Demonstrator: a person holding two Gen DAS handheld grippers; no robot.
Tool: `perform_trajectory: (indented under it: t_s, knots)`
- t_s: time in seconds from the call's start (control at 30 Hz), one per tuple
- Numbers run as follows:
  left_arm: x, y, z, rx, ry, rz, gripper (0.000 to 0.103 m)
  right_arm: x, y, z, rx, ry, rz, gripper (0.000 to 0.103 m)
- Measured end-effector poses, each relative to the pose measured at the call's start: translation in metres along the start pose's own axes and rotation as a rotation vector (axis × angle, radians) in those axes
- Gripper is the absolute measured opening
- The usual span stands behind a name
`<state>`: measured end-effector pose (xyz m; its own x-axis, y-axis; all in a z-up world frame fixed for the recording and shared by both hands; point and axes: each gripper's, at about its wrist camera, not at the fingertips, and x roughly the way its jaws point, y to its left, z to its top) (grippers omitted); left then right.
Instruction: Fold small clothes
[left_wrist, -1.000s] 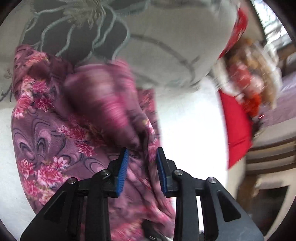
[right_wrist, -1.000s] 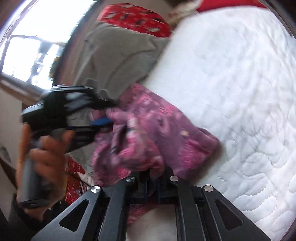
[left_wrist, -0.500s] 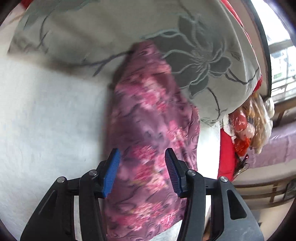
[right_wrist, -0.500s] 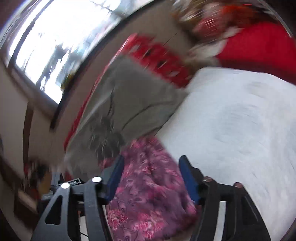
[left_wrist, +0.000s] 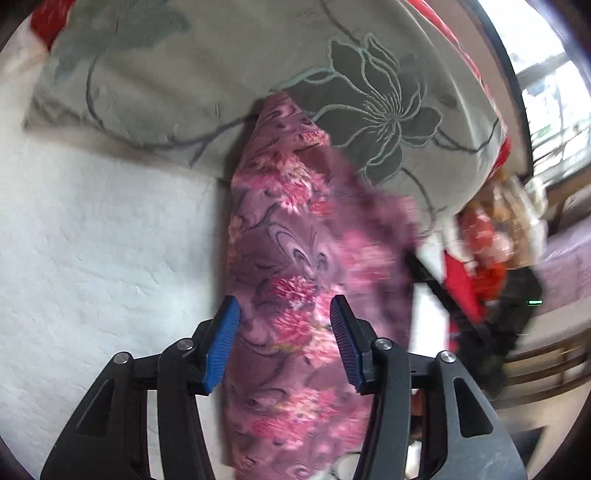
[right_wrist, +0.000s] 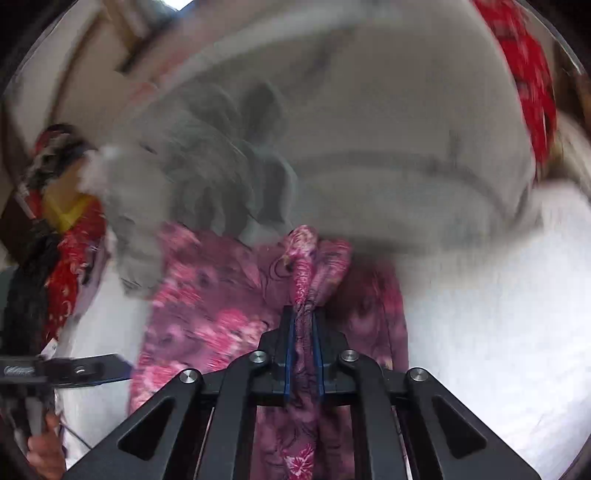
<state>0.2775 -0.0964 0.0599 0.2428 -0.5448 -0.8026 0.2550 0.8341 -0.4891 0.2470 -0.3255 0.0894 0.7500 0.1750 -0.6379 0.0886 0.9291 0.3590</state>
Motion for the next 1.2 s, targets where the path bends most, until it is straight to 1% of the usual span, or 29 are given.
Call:
perform_trajectory:
  t_s: [0.03,0.07,0.1,0.17,0.2,0.23,0.27,0.3,0.33,0.4,0.43,0.47,0.5,0.53,0.57,0.6,0.67,0.7,0.77,0.8,0.87,0.9,0.97,1.03,1.07,1.1,1.13,1.17,1.2]
  knots:
    - [0.002,0.001,-0.001,0.014,-0.006,0.026,0.059,-0.009,-0.003,-0.001,0.016,-0.039,-0.003,0.008]
    - [0.012,-0.001,-0.004,0.037,0.005,0.067,0.059,-0.011,-0.011,-0.003,0.053,-0.058,-0.018,0.008]
    - [0.025,-0.002,-0.007,0.052,0.036,0.092,0.059,-0.009,-0.02,-0.006,0.086,-0.048,-0.045,0.008]
    - [0.045,-0.001,-0.013,0.059,0.09,0.121,0.06,0.014,-0.041,-0.015,0.145,0.062,-0.113,0.008]
    - [0.044,0.0,-0.014,0.056,0.082,0.122,0.06,0.02,-0.045,-0.021,0.155,0.098,-0.133,0.008]
    - [0.039,-0.001,-0.014,0.055,0.076,0.119,0.059,0.018,-0.048,-0.025,0.176,0.097,-0.133,0.009]
    - [0.033,-0.001,-0.015,0.057,0.083,0.112,0.059,0.012,-0.048,-0.025,0.199,0.08,-0.106,0.01]
    - [0.025,-0.001,-0.018,0.063,0.09,0.111,0.059,0.002,-0.049,-0.027,0.224,0.059,-0.069,0.015]
    - [0.018,-0.001,-0.022,0.069,0.088,0.106,0.059,-0.01,-0.05,-0.03,0.244,0.045,-0.043,0.017]
    - [0.005,0.002,-0.039,0.079,0.071,0.086,0.061,-0.023,-0.051,-0.035,0.261,0.057,0.021,0.032]
    - [0.004,0.003,-0.047,0.081,0.071,0.078,0.063,-0.03,-0.052,-0.045,0.265,0.071,0.065,0.049]
    - [0.007,0.005,-0.057,0.085,0.076,0.071,0.063,-0.035,-0.052,-0.053,0.265,0.082,0.083,0.056]
    - [0.014,0.008,-0.064,0.085,0.098,0.075,0.064,-0.036,-0.051,-0.063,0.257,0.1,0.09,0.055]
    - [0.021,0.008,-0.069,0.083,0.123,0.08,0.064,-0.034,-0.047,-0.07,0.237,0.127,0.081,0.049]
    - [0.023,0.007,-0.074,0.088,0.124,0.092,0.063,-0.033,-0.04,-0.078,0.19,0.156,0.051,0.017]
    - [0.02,0.001,-0.076,0.11,0.103,0.105,0.064,-0.037,-0.035,-0.078,0.144,0.142,0.041,0.007]
    - [0.018,-0.009,-0.078,0.166,0.098,0.138,0.064,-0.058,-0.025,-0.082,0.123,0.057,0.036,0.007]
    - [0.02,-0.01,-0.08,0.17,0.105,0.149,0.064,-0.062,-0.027,-0.084,0.139,0.042,0.035,0.007]
    - [0.019,-0.012,-0.081,0.156,0.108,0.149,0.064,-0.05,-0.035,-0.094,0.161,0.119,-0.016,0.008]
    - [0.02,-0.013,-0.083,0.154,0.107,0.147,0.064,-0.048,-0.036,-0.096,0.168,0.13,-0.022,0.009]
    - [0.02,-0.013,-0.084,0.156,0.107,0.147,0.064,-0.06,-0.035,-0.094,0.187,0.109,0.002,0.017]
    - [0.021,-0.013,-0.084,0.155,0.107,0.148,0.064,-0.067,-0.034,-0.097,0.198,0.11,0.022,0.019]
    - [0.023,-0.016,-0.086,0.15,0.106,0.151,0.064,-0.076,-0.033,-0.103,0.196,0.134,0.041,0.037]
    - [0.023,-0.015,-0.085,0.15,0.106,0.152,0.064,-0.084,-0.035,-0.114,0.181,0.149,0.031,0.039]
    - [0.023,-0.015,-0.085,0.147,0.107,0.152,0.064,-0.081,-0.033,-0.119,0.174,0.167,0.025,0.038]
    - [0.022,-0.014,-0.085,0.145,0.109,0.151,0.064,-0.075,-0.028,-0.116,0.17,0.173,0.027,0.034]
    - [0.022,-0.017,-0.091,0.145,0.109,0.151,0.064,-0.082,-0.027,-0.119,0.164,0.159,0.035,0.012]
    - [0.021,-0.017,-0.092,0.146,0.11,0.151,0.064,-0.092,-0.027,-0.116,0.155,0.127,0.056,0.004]
    - [0.021,-0.016,-0.094,0.146,0.11,0.149,0.064,-0.102,-0.026,-0.117,0.154,0.086,0.069,0.004]
